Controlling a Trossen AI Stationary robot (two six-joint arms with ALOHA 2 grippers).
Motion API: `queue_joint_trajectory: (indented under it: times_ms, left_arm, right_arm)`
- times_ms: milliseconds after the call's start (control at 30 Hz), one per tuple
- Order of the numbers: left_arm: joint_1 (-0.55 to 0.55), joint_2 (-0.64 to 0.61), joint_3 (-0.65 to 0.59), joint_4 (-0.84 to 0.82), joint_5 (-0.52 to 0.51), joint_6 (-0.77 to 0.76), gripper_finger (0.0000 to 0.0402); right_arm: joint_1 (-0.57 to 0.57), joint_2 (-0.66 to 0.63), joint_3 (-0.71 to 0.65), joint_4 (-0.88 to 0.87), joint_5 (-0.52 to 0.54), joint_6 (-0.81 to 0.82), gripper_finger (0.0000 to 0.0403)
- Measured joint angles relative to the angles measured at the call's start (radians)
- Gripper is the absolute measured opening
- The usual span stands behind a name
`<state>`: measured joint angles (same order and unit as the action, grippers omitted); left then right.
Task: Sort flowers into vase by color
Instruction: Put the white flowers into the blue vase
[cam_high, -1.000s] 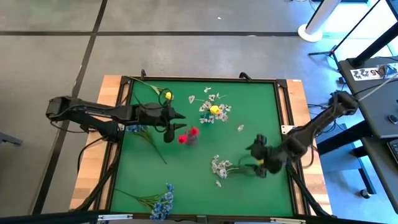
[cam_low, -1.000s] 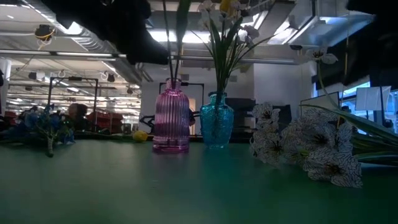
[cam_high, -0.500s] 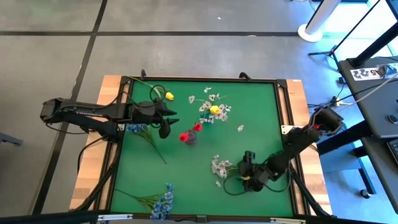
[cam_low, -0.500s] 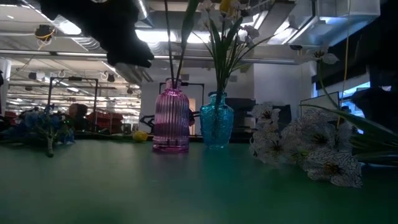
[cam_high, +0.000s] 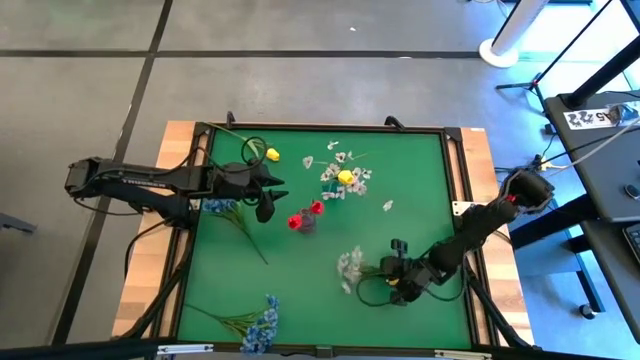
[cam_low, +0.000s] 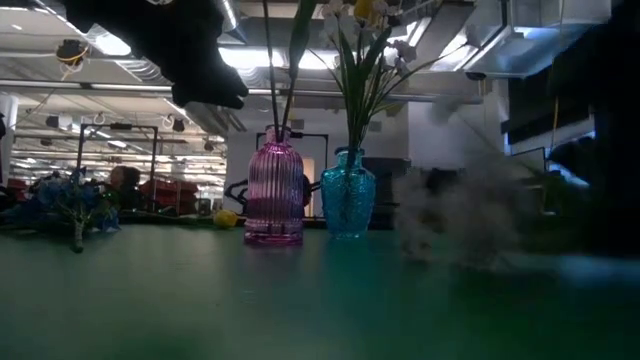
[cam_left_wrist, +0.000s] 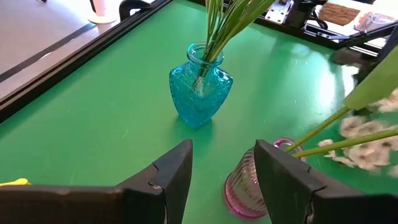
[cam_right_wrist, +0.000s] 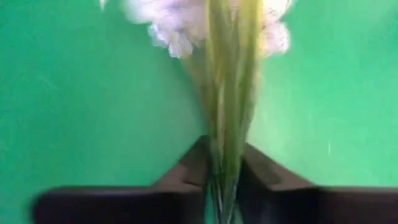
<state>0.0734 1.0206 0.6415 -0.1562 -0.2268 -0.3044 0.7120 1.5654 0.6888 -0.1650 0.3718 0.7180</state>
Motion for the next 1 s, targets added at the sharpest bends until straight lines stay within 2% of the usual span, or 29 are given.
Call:
queue_joint_trajectory:
  times_ms: [67,200,400,533,633,733,900,1000]
  left_arm:
    - [0.000,0.000,0.000,0.001,0.000,0.000,0.0167]
    - [-0.001,0.000,0.000,0.020,0.000,0.068,0.0167]
    - [-0.004,0.000,0.000,0.053,0.009,0.091,0.0167]
    - [-0.012,0.000,0.000,0.055,0.016,0.090,0.0167]
    - [-0.029,0.000,0.000,0.055,0.016,0.091,0.0167]
    - [-0.045,0.000,0.000,0.055,0.017,0.097,0.0167]
    - [-0.076,0.000,0.000,0.056,0.017,0.074,0.0167]
    - [-0.103,0.000,0.000,0.056,0.017,0.064,0.0167]
  right_arm:
    - [0.000,-0.058,0.001,0.061,0.007,-0.058,0.0017]
    - [0.001,-0.199,0.001,0.219,0.045,-0.219,0.0026]
    - [-0.008,-0.419,0.002,0.591,0.123,-0.702,0.0010]
    - [-0.081,-0.523,0.004,0.849,0.106,-1.008,0.0013]
    - [-0.216,-0.566,0.004,0.960,0.077,-1.122,0.0007]
    - [-0.417,-0.573,0.004,1.049,-0.006,-1.124,0.0011]
    - [-0.783,-0.572,0.004,1.091,-0.252,-1.006,0.0007]
    - [-0.954,-0.564,0.004,1.122,-0.334,-0.911,0.0007]
